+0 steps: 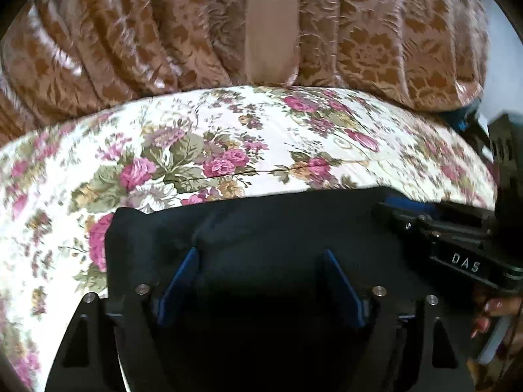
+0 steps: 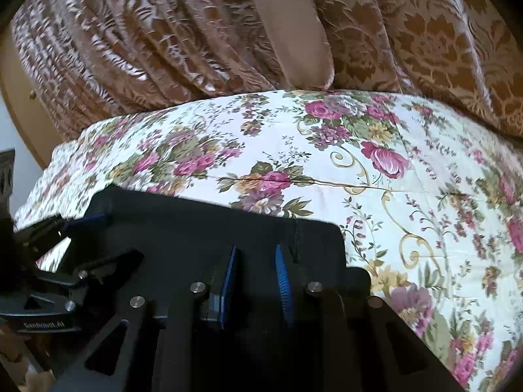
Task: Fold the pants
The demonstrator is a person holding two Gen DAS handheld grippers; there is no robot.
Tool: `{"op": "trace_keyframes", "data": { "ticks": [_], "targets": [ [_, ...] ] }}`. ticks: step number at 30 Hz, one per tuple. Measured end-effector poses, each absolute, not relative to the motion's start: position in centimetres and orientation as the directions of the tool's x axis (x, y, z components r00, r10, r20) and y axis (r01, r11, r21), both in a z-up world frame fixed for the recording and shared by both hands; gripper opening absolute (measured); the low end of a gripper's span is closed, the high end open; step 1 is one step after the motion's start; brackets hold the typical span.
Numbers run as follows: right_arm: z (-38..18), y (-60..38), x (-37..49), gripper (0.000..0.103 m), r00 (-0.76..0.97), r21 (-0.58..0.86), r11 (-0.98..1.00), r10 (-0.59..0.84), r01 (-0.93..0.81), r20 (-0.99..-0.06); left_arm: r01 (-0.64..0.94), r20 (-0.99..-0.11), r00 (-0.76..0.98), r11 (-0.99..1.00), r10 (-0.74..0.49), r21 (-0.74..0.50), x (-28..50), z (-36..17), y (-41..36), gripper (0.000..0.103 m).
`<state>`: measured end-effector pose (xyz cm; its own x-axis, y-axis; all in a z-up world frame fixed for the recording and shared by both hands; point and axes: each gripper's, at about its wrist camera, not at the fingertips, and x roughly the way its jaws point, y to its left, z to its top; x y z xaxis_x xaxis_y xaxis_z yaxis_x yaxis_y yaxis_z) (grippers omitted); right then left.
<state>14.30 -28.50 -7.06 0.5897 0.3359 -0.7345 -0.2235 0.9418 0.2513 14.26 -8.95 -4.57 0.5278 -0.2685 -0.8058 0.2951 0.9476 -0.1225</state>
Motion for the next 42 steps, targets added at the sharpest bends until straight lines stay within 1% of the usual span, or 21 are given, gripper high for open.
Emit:
{"op": "trace_keyframes", "data": {
  "ticks": [2, 4, 7, 12, 17, 19, 21, 24, 26, 28, 29, 30, 32, 34, 36, 37, 39, 40, 42],
  "targets": [
    [-7.7, -28.5, 15.0, 0.023, 0.593, 0.27, 0.942, 0.335, -0.199, -0.732, 0.29, -0.805, 0.516, 0.944, -0.292, -0.157, 14.8, -4.8, -8.6, 0.08],
    [-7.7, -28.1, 15.0, 0.023, 0.6, 0.248, 0.948, 0.319, -0.2, -0.734, 0.29, -0.798, 0.521, 0.942, -0.302, -0.167, 14.5, -4.8, -8.5, 0.08],
    [-7.6, -27.9, 14.6, 0.023, 0.619, 0.23, 0.951, 0.309, -0.207, -0.722, 0.293, -0.788, 0.54, 0.944, -0.295, -0.152, 13.9, -4.7, -8.5, 0.08],
    [-6.9, -28.4, 12.8, 0.023, 0.645, 0.24, 0.949, 0.314, -0.203, -0.697, 0.293, -0.773, 0.567, 0.947, -0.284, -0.133, 12.5, -4.3, -8.1, 0.08],
    [-6.2, -28.9, 9.7, 0.023, 0.677, 0.218, 0.956, 0.292, -0.195, -0.675, 0.276, -0.762, 0.603, 0.958, -0.237, -0.079, 10.6, -3.9, -8.0, 0.08],
    [-6.0, -28.9, 8.4, 0.026, 0.695, 0.179, 0.966, 0.259, -0.187, -0.671, 0.269, -0.759, 0.61, 0.96, -0.228, -0.072, 10.1, -3.7, -7.8, 0.08],
    [-5.8, -29.0, 7.1, 0.027, 0.71, 0.142, 0.973, 0.23, -0.183, -0.665, 0.255, -0.756, 0.616, 0.964, -0.221, -0.074, 9.4, -3.6, -7.5, 0.08],
    [-5.6, -29.7, 5.7, 0.029, 0.715, 0.153, 0.972, 0.235, -0.178, -0.658, 0.24, -0.755, 0.621, 0.968, -0.212, -0.074, 8.4, -3.4, -7.2, 0.08],
    [-5.6, -30.4, 4.8, 0.03, 0.713, 0.19, 0.967, 0.255, -0.172, -0.653, 0.23, -0.752, 0.627, 0.971, -0.203, -0.071, 7.5, -3.3, -7.0, 0.08],
    [-5.7, -31.1, 4.0, 0.036, 0.707, 0.222, 0.961, 0.272, -0.165, -0.653, 0.213, -0.749, 0.631, 0.974, -0.2, -0.082, 6.6, -3.2, -6.6, 0.082],
    [-5.8, -31.3, 3.8, 0.046, 0.703, 0.227, 0.961, 0.273, -0.161, -0.657, 0.206, -0.749, 0.631, 0.975, -0.202, -0.089, 6.3, -3.2, -6.4, 0.083],
    [-6.0, -31.5, 3.5, 0.052, 0.697, 0.231, 0.96, 0.274, -0.157, -0.663, 0.197, -0.747, 0.631, 0.975, -0.208, -0.105, 5.9, -3.2, -6.0, 0.083],
    [-6.4, -32.1, 2.9, 0.053, 0.693, 0.263, 0.951, 0.299, -0.162, -0.656, 0.193, -0.741, 0.635, 0.973, -0.22, -0.123, 4.8, -3.0, -5.3, 0.083],
    [-6.5, -32.6, 2.4, 0.056, 0.688, 0.28, 0.946, 0.314, -0.165, -0.654, 0.211, -0.739, 0.637, 0.972, -0.22, -0.108, 3.7, -2.9, -5.0, 0.083],
    [-6.6, -32.7, 2.1, 0.066, 0.684, 0.269, 0.949, 0.305, -0.162, -0.663, 0.229, -0.738, 0.635, 0.968, -0.229, -0.103, 2.2, -2.8, -4.2, 0.083],
    [-6.7, -32.9, 1.9, 0.069, 0.676, 0.265, 0.952, 0.297, -0.154, -0.674, 0.229, -0.737, 0.632, 0.966, -0.239, -0.117, 1.9, -2.8, -3.9, 0.085],
    [-7.1, -33.5, 1.7, 0.072, 0.653, 0.306, 0.941, 0.324, -0.146, -0.685, 0.218, -0.74, 0.607, 0.956, -0.29, -0.196, 1.2, -3.0, -2.4, 0.088],
    [-7.5, -34.1, 1.7, 0.073, 0.636, 0.361, 0.923, 0.359, -0.133, -0.683, 0.205, -0.743, 0.587, 0.947, -0.322, -0.249, 1.0, -3.1, -1.6, 0.09],
    [-8.1, -35.2, 1.9, 0.076, 0.603, 0.445, 0.888, 0.419, -0.116, -0.679, 0.178, -0.737, 0.526, 0.902, -0.425, -0.394, 1.0, -4.1, 0.3, 0.09]
  ]
}}
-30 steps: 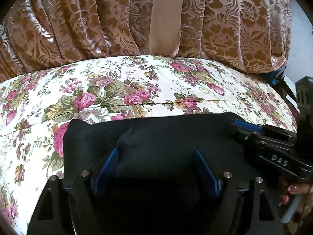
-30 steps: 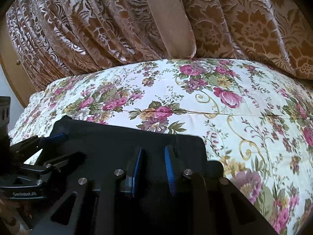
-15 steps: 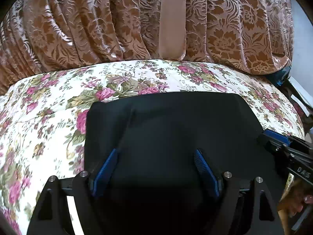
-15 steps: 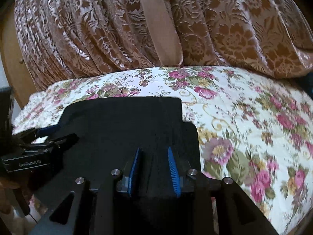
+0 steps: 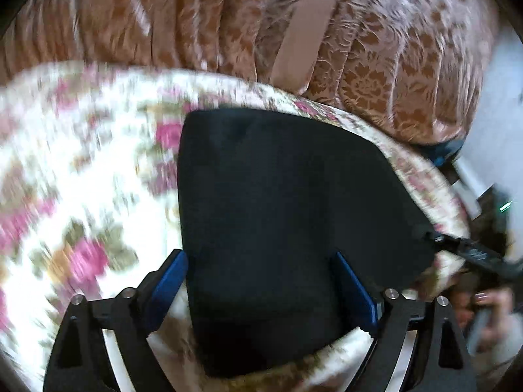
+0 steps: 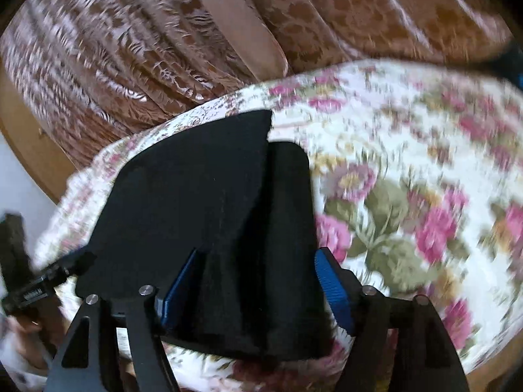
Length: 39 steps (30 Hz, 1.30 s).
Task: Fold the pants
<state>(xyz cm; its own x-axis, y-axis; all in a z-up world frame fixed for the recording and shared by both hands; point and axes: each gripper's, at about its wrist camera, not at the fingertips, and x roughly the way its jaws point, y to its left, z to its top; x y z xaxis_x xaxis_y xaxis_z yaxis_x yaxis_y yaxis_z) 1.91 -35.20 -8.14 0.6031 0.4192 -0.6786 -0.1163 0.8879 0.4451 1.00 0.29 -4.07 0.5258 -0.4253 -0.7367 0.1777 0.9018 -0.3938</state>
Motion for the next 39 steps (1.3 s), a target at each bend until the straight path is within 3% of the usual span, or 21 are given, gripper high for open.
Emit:
{"op": "trace_keyframes", "data": {
  "ticks": [5, 7, 16, 19, 24, 28, 39],
  "targets": [
    [-10.3, -36.9, 3.0, 0.079, 0.521, 0.626, 0.778, 0.559, -0.06, -0.645, 0.123, -0.682, 0.44, 0.791, -0.584, -0.599, 1.7, -6.3, 2.1, 0.09],
    [-11.1, -37.3, 3.2, 0.079, 0.504, 0.68, 0.732, 0.604, -0.044, -0.617, 0.143, -0.663, 0.429, 0.771, -0.613, -0.62, 1.7, -6.5, 2.0, 0.09],
    [-11.3, -36.4, 4.4, 0.079, 0.472, 0.673, 0.734, 0.626, -0.089, -0.621, 0.202, -0.649, 0.38, 0.743, -0.66, -0.638, 2.7, -7.1, 1.4, 0.09],
    [-11.2, -35.9, 4.8, 0.079, 0.476, 0.657, 0.747, 0.615, -0.098, -0.628, 0.218, -0.651, 0.375, 0.745, -0.66, -0.63, 2.9, -7.0, 1.0, 0.08],
    [-10.3, -35.7, 4.1, 0.058, 0.523, 0.637, 0.757, 0.606, -0.148, -0.599, 0.256, -0.662, 0.416, 0.779, -0.623, -0.572, 2.5, -5.8, 0.7, 0.061],
    [-9.2, -35.6, 3.5, 0.051, 0.57, 0.609, 0.772, 0.587, -0.183, -0.575, 0.327, -0.664, 0.476, 0.817, -0.577, -0.475, 2.3, -3.7, -0.2, 0.048],
    [-4.8, -34.4, 6.7, 0.048, 0.674, 0.54, 0.79, 0.57, -0.29, -0.471, 0.387, -0.587, 0.608, 0.845, -0.534, -0.368, 6.6, 0.8, 0.6, 0.045]
  ]
}}
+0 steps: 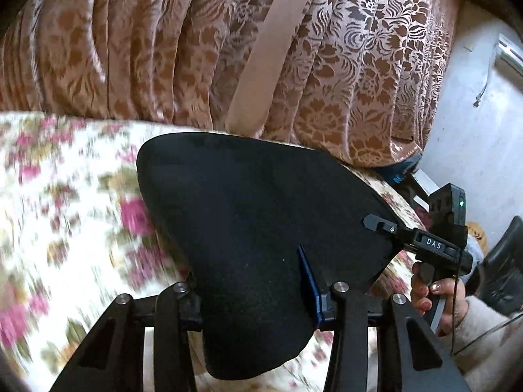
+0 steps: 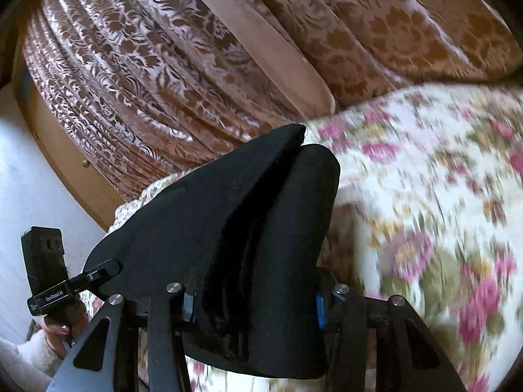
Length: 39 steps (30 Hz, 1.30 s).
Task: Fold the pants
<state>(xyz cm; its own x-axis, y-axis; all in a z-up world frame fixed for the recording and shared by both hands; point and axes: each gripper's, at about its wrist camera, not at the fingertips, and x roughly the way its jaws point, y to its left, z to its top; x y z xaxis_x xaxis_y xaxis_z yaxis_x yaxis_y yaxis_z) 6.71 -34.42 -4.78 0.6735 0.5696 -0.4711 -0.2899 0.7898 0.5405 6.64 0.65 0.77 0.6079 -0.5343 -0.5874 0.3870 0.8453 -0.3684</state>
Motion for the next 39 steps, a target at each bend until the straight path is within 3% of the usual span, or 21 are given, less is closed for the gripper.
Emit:
{"op": "trace_keyframes", "data": {
  "ticks": [17, 22, 26, 34, 39],
  "targets": [
    [-5.5, -32.3, 28.6, 0.048, 0.746, 0.447, 0.854, 0.476, -0.265, -0.466, 0.311, -0.57, 0.735, 0.929, -0.369, -0.2, 27.4, -1.4, -0.6, 0.046],
    [-8.8, -32.8, 33.4, 0.051, 0.737, 0.455, 0.873, 0.424, -0.178, -0.526, 0.284, -0.642, 0.681, 0.935, -0.351, -0.21, 31.5, -4.9, -0.5, 0.047],
    [-11.6, -33.1, 34.0, 0.065, 0.729, 0.452, 0.883, 0.395, -0.131, -0.559, 0.263, -0.627, 0.698, 0.938, -0.346, -0.226, 31.3, -6.9, 0.4, 0.059],
    [-11.9, -32.8, 33.6, 0.076, 0.747, 0.416, 0.905, 0.339, -0.093, -0.572, 0.196, -0.645, 0.72, 0.967, -0.256, -0.166, 30.7, -6.6, 0.5, 0.088],
    [-10.6, -31.9, 32.0, 0.078, 0.782, 0.338, 0.937, 0.271, -0.083, -0.561, 0.122, -0.61, 0.784, 0.992, -0.112, -0.027, 28.0, -4.7, -0.1, 0.092]
  ]
}}
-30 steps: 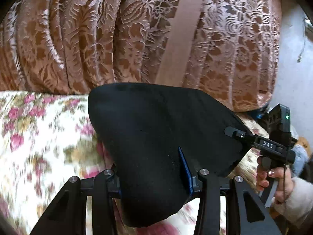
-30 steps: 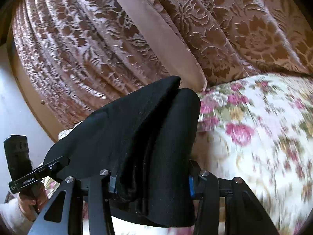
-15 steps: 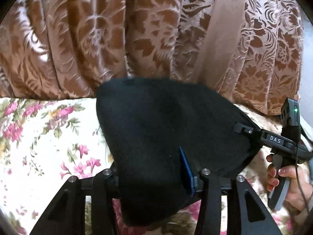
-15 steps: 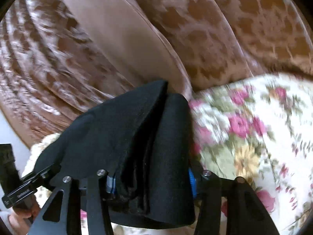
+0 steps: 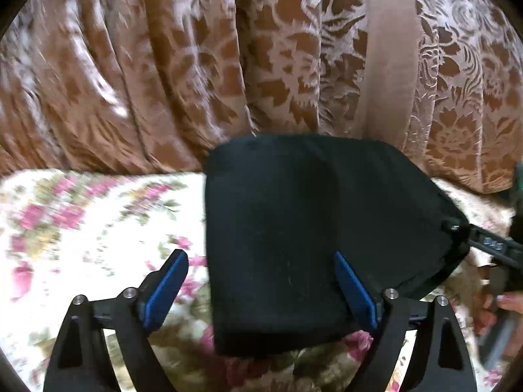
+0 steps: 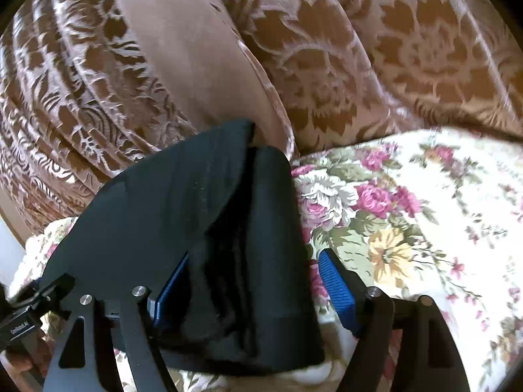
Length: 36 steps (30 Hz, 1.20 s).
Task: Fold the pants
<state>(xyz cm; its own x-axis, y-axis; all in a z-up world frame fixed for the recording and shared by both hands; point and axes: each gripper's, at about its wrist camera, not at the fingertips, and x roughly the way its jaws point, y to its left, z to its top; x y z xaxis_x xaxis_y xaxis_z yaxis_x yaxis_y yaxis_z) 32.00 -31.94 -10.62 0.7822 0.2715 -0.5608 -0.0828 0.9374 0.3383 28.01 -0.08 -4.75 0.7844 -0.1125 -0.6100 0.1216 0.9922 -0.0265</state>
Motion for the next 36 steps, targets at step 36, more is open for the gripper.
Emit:
{"op": "trace_keyframes", "data": {
  "ticks": [36],
  "targets": [
    [-7.5, -24.5, 12.3, 0.085, 0.867, 0.061, 0.998, 0.048, -0.021, -0.497, 0.015, -0.552, 0.834, 0.999, 0.009, 0.039, 12.4, -1.1, 1.8, 0.083]
  ]
}}
